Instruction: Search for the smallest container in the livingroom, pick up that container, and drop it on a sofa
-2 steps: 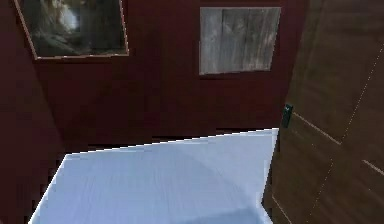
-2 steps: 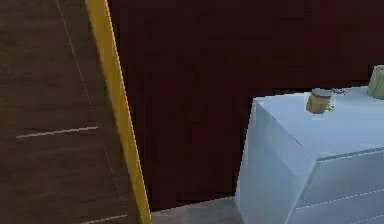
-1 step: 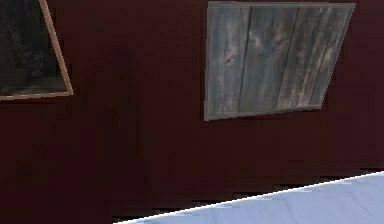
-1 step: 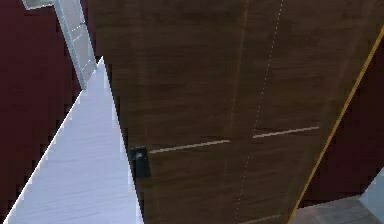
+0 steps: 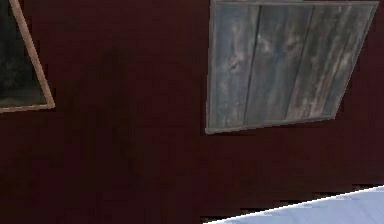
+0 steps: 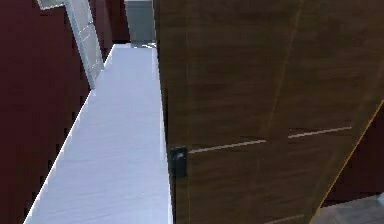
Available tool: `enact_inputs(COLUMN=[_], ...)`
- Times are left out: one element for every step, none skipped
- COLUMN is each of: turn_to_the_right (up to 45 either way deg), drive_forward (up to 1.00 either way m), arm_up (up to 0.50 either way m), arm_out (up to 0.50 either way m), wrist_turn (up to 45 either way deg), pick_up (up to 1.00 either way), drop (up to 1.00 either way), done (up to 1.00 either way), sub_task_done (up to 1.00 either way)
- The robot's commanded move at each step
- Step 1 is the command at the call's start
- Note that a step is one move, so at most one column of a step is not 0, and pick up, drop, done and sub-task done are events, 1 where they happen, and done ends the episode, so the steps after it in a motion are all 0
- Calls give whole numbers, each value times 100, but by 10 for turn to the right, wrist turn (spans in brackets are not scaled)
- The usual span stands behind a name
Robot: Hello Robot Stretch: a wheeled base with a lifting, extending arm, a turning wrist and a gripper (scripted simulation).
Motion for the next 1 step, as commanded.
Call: enact_inputs(turn_to_the_right=[270], drive_forward=[0], arm_up=[0], arm_out=[0], wrist_turn=[0], pick_up=[0], drop=[0], done=[0], sub_task_done=[0])
